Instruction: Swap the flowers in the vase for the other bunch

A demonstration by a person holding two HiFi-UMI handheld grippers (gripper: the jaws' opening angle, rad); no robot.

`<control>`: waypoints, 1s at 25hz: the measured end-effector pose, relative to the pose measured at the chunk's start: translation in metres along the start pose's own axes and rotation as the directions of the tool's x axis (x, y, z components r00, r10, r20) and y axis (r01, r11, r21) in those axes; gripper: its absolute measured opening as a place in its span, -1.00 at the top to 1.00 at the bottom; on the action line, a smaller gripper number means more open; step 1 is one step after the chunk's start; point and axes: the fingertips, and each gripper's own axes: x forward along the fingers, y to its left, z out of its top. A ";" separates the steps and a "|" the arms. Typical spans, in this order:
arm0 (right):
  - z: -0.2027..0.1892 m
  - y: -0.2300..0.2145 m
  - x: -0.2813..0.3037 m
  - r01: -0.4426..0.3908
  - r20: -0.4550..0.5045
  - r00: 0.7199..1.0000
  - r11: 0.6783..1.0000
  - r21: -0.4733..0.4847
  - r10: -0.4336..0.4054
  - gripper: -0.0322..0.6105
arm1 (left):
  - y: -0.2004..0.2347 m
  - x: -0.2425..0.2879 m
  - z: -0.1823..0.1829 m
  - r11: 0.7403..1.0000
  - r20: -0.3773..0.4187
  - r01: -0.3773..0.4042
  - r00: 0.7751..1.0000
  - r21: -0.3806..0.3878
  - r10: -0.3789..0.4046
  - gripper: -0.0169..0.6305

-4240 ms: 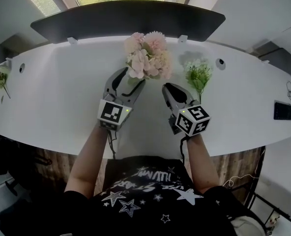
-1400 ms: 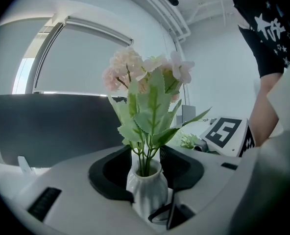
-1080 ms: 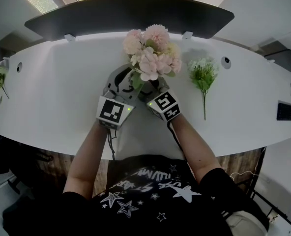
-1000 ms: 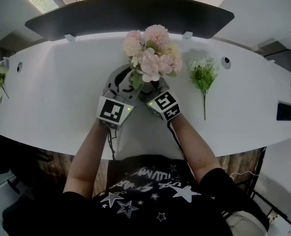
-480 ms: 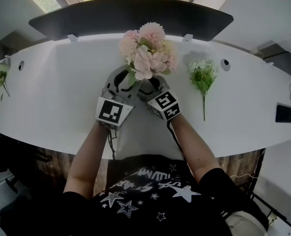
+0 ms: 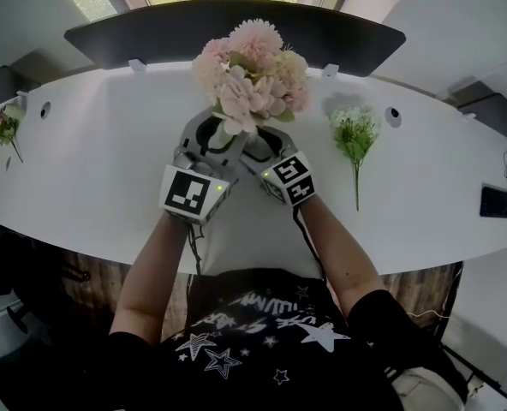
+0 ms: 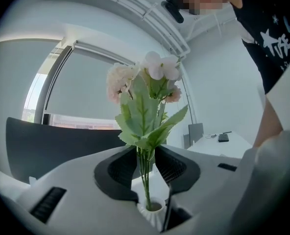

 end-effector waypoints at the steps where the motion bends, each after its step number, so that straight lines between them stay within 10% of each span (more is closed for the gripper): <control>1: 0.002 0.000 0.000 0.001 0.002 1.000 1.000 0.001 -0.001 0.03 | 0.001 -0.001 0.005 1.000 0.008 -0.005 1.000 0.000 0.005 0.57; 25: 0.027 0.012 -0.046 0.043 0.088 0.995 0.999 0.018 -0.044 0.03 | 0.017 -0.061 0.052 0.990 0.071 -0.138 0.988 0.023 0.136 0.57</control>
